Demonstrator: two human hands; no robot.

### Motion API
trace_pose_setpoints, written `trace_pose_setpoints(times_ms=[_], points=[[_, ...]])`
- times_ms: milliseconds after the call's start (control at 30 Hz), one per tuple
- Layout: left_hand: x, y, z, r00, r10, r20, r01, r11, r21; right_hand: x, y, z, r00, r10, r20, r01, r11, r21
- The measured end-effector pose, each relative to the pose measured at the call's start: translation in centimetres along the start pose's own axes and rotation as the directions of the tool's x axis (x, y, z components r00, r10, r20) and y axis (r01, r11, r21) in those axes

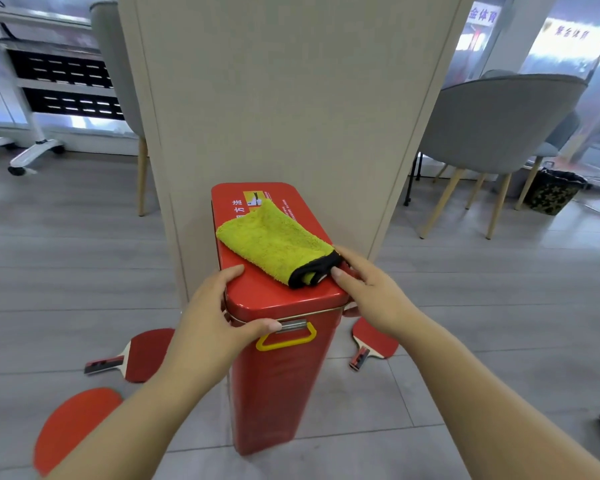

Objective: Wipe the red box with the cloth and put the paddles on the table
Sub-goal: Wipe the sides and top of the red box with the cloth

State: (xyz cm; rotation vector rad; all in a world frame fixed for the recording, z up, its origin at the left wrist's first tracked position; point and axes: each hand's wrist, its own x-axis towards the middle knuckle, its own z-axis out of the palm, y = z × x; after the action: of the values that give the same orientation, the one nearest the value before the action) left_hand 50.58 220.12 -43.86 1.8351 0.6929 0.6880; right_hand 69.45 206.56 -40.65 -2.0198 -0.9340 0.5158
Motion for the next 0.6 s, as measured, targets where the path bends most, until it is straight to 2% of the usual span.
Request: trace_pose_setpoints(times_ms=[233,333,600], points=[[-0.2,-0.4,0.5,0.999,0.049,-0.015,-0.049,0.999,0.013,-0.3,-0.1,1.6,0.994,0.077,-0.072,-0.069,0.992,0.107],[0.0,-0.6,0.4,0.999,0.043,-0.029,-0.044,0.998,-0.038,-0.6,-0.4,2.2,0.991,0.091,-0.101,-0.077,0.988,0.138],[0.7,-1.5,-1.4,0.996,0.062,0.058,-0.052,0.987,-0.15,-2.0,-0.1,3.7,0.983,0.085,-0.162,-0.059,0.986,0.159]])
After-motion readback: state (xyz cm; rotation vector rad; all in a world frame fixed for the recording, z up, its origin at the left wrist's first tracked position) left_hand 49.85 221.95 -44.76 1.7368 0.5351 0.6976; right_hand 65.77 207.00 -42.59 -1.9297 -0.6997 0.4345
